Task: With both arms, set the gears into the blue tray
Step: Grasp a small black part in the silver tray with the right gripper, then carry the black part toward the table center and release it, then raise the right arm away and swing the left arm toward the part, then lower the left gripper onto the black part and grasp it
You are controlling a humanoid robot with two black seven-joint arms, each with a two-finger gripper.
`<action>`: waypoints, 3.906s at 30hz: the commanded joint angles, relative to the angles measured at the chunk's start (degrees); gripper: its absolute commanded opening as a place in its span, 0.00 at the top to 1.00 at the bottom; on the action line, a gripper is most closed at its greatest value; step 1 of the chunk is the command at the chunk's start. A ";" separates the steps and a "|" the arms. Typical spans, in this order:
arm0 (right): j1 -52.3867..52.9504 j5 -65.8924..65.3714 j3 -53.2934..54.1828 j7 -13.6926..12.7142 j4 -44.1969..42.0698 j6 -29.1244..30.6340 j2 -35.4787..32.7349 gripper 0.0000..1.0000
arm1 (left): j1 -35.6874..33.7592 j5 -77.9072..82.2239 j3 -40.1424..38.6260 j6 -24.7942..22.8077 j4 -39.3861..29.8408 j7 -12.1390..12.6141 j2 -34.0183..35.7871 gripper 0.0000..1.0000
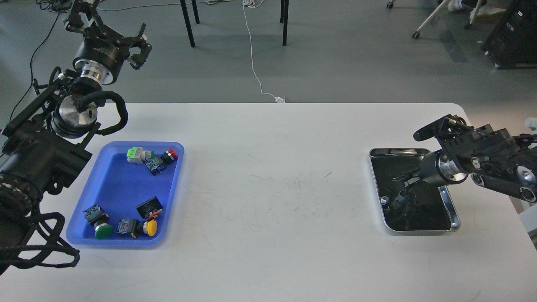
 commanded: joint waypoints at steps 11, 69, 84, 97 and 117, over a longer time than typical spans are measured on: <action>-0.91 -0.01 0.09 -0.73 0.02 -0.79 -0.14 0.66 | 0.09 0.00 -0.05 0.00 0.00 0.00 0.09 0.02; -2.93 10.54 8.26 2.70 5.39 -12.13 22.97 0.67 | -0.35 0.53 0.91 0.70 -0.09 0.53 -0.26 0.02; -0.38 11.68 21.50 2.61 4.59 -11.69 19.47 0.06 | -0.09 1.40 2.92 0.00 -4.82 0.97 3.60 0.02; -14.17 35.65 57.47 2.88 4.42 -9.50 5.84 0.01 | -0.18 20.72 17.95 0.35 -31.53 1.14 18.36 0.02; -22.17 84.17 78.39 2.79 -8.85 1.93 -1.37 0.01 | -6.50 77.57 27.18 -0.18 -45.09 8.61 2.82 0.05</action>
